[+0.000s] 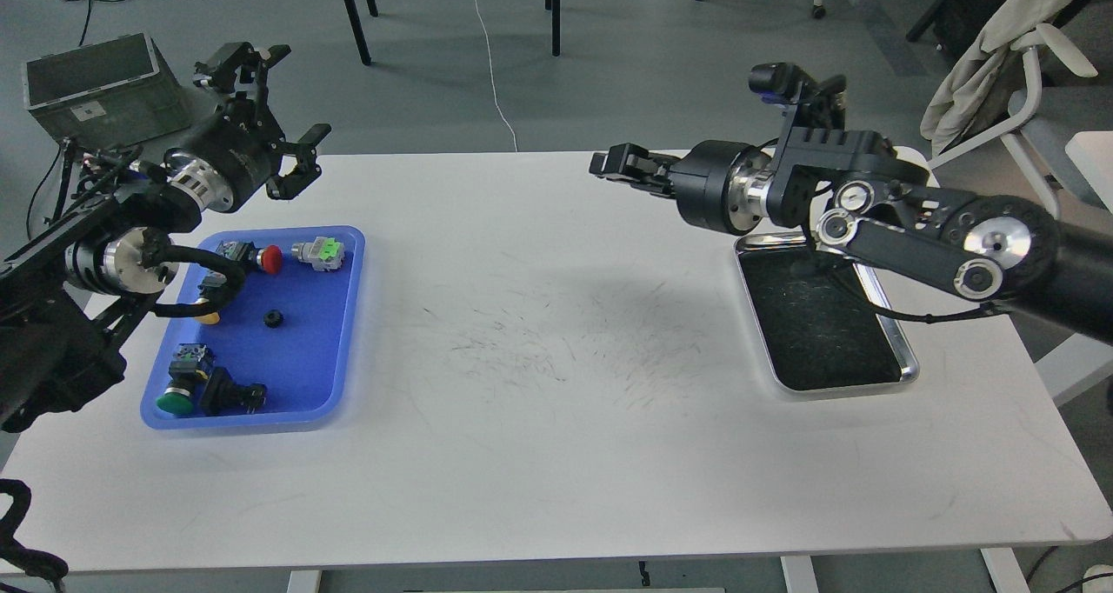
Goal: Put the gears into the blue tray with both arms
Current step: 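Carry the second black gear toward the table center, then lower the gear onto the table and open the right gripper, then retract the right arm back over the steel tray, then reach the left gripper to the second gear and grasp it, then carry the gear into the blue tray and release it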
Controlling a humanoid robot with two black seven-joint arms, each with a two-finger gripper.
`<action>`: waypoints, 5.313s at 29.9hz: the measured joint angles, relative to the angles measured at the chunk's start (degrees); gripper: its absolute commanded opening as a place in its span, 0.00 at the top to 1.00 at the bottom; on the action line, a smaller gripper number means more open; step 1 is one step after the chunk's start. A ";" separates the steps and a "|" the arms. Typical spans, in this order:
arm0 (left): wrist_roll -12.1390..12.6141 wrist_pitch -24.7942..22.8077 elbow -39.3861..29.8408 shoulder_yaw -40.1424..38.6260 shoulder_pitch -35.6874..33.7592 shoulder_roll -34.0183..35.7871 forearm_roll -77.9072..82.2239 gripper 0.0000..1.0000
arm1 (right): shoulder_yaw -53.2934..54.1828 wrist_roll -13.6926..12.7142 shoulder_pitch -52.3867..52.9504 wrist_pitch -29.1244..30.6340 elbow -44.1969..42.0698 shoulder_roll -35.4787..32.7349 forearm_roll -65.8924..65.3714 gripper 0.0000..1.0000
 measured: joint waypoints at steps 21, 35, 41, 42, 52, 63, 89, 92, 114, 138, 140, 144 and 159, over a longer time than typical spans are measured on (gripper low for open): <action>0.00 -0.08 -0.13 -0.25 0.00 1.96 -0.08 0.02 | -11.17 0.02 -9.25 -7.30 -13.35 13.24 -3.76 0.96; -0.09 -0.18 -0.18 -0.18 0.12 2.44 -0.08 0.02 | -11.08 0.10 -9.67 -8.40 -7.80 13.24 -3.38 0.91; -0.09 -0.14 -0.18 -0.14 0.22 2.30 -0.08 0.02 | -11.08 0.39 -10.03 -8.41 -6.42 13.23 -3.40 0.59; -0.14 -0.09 -0.18 -0.14 0.23 2.29 -0.08 0.02 | -11.08 0.48 -10.14 -8.41 -6.38 13.23 -3.41 0.36; -0.11 0.02 -0.18 0.23 0.25 2.36 -0.02 0.02 | -8.32 0.67 -9.80 -12.54 -6.79 13.23 -3.27 0.04; 0.22 0.92 -0.49 0.48 -0.32 3.32 1.32 0.02 | 12.36 0.69 -9.61 -12.10 -11.19 13.23 -2.70 0.03; 5.74 3.27 -33.22 0.49 -0.59 12.15 43.71 0.02 | 56.49 2.13 -30.03 8.13 -18.28 -12.44 45.35 0.04; 5.96 3.26 -33.79 0.98 -0.06 8.89 60.35 0.02 | 57.33 2.13 -32.00 12.35 -20.86 -13.99 50.39 0.04; 11.87 12.15 -16.77 22.35 1.29 -14.79 110.52 0.04 | 56.75 2.45 -36.92 21.84 -22.06 -13.90 52.46 0.03; 10.48 17.23 -1.12 23.24 4.66 -24.60 112.07 0.33 | 56.72 3.45 -38.70 22.15 -22.14 -13.75 52.45 0.03; 10.35 17.24 -0.87 23.39 5.11 -24.58 112.07 0.50 | 56.70 3.45 -38.70 22.15 -22.14 -13.75 52.45 0.03; 10.29 17.32 -0.32 23.64 5.39 -24.54 112.07 0.65 | 56.65 3.45 -38.70 22.15 -22.13 -13.68 52.45 0.03; 9.68 16.99 -4.58 22.73 3.75 -19.08 108.87 0.94 | 56.48 3.38 -38.51 22.14 -21.82 -14.10 52.31 0.03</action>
